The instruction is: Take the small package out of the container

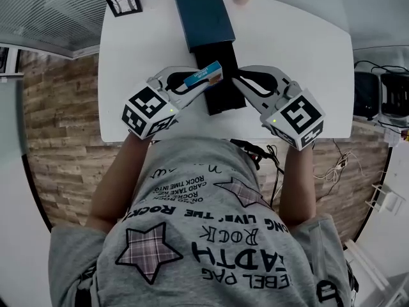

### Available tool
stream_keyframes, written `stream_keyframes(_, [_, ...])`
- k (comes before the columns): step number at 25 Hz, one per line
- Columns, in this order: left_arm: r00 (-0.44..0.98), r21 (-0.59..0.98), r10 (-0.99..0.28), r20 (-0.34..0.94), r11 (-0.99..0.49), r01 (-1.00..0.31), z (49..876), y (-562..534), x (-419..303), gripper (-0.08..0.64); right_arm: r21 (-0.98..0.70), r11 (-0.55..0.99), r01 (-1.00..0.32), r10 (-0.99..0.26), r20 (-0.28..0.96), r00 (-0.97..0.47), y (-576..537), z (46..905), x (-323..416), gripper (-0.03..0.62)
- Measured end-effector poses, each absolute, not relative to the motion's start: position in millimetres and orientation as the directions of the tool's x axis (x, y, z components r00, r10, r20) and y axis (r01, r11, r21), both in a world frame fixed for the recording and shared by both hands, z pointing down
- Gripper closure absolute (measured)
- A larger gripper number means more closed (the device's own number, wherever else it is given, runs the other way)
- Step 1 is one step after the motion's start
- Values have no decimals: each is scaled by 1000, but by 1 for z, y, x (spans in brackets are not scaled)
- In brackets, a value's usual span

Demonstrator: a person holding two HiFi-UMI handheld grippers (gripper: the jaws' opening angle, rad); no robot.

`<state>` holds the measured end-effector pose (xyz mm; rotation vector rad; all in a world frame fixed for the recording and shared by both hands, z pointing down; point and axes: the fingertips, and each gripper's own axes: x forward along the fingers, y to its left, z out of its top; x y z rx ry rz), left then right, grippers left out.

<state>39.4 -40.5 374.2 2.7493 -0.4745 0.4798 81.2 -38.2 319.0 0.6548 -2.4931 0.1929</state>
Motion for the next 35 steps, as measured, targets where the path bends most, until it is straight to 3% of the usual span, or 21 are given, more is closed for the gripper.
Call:
stream_keyframes(14, [781,125,-538,317,-793,-597,331,-88,-35,471,-33,709,-704,-663,307,-682,-78,277,108,559])
stream_keyframes(25, [627,52,-750,209,-632,-773,286,-97,-97,471,49,484,-874,-867,159,-472,-93,241,158,568])
stream_keyframes(35, [522,-11,-849,76,-525,-851,237,-96,-127,471,42,380,-924,-925,7,-380,-87,199,179,571])
